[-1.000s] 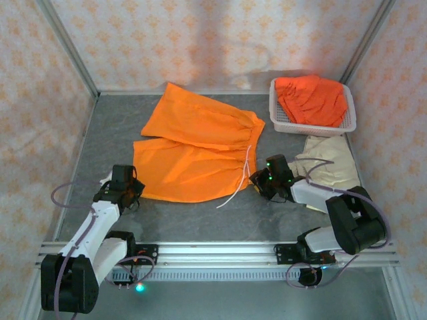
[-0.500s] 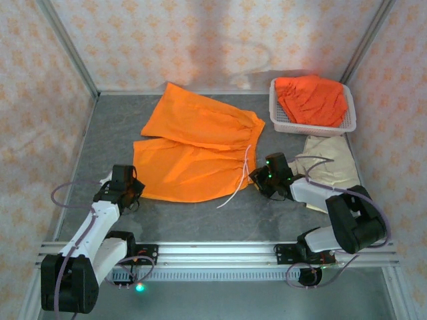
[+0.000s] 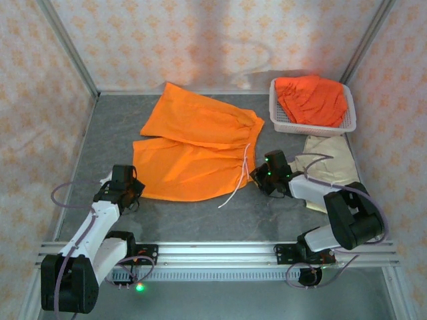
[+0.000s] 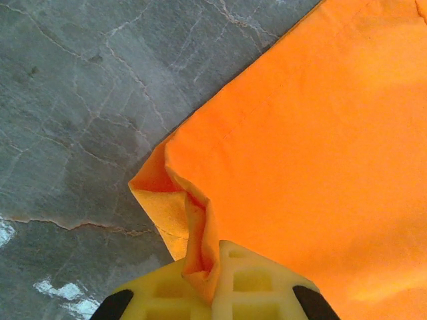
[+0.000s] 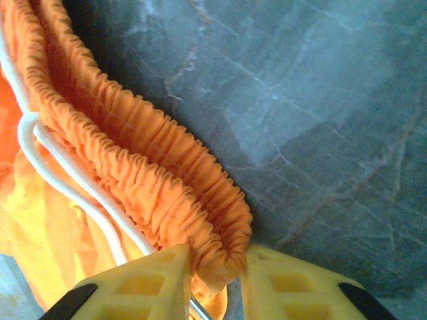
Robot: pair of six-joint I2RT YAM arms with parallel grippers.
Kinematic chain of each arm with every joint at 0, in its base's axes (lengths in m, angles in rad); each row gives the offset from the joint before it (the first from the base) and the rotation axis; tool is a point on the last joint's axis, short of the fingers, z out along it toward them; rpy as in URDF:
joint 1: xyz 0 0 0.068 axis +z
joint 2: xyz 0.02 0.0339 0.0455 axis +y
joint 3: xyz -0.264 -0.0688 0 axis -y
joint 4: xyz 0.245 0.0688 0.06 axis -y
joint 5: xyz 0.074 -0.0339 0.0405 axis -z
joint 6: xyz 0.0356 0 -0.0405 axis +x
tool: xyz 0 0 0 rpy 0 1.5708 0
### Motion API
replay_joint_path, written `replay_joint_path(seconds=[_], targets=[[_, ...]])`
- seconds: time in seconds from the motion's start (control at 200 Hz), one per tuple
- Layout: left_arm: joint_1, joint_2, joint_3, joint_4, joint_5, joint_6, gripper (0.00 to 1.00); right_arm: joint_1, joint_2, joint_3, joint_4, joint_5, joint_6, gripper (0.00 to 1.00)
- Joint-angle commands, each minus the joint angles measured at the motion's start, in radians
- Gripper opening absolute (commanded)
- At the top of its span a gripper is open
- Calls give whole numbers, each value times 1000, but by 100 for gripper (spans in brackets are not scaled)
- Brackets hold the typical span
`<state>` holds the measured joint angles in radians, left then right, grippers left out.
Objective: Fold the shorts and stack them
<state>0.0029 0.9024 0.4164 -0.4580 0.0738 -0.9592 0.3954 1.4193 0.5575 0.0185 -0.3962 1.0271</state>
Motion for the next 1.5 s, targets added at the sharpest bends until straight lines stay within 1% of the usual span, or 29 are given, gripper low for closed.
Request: replay_joint_path(seconds=[0.0,0.07,0.19,0.31,0.41,0.726,0.891,1.071,1.246,1.356,1.496], targets=[[11,1,-1,10,-21,21,0,-7,11,41,-23,51,-33,18],[11,1,8,4,-24,25,0,-6,18,48,-31,54,-45,13],[13,-5,37,-19,-34,37,0,-8,21,50,-34,57,-54,0],[12,-27,99,-77,-51,64,0,-10,-3,58,-46,56,-63,0],[13,-58,162,-136,-57,85,0,-10,-59,79,-85,63,-82,0],[12,-149,415,-319,-90,148,0,-10,-310,234,-336,95,-196,0],[13,-160,574,-385,-106,190,0,-10,-394,281,-401,78,-195,0],[13,-157,717,-431,-101,241,0,-10,-467,267,-428,49,-156,0],[13,-109,803,-423,-63,273,0,-8,-508,236,-444,55,-134,0],[11,-40,842,-400,-31,282,0,-8,-501,231,-453,70,-133,0],[10,70,890,-361,-21,305,0,-9,-477,227,-456,109,-131,0]])
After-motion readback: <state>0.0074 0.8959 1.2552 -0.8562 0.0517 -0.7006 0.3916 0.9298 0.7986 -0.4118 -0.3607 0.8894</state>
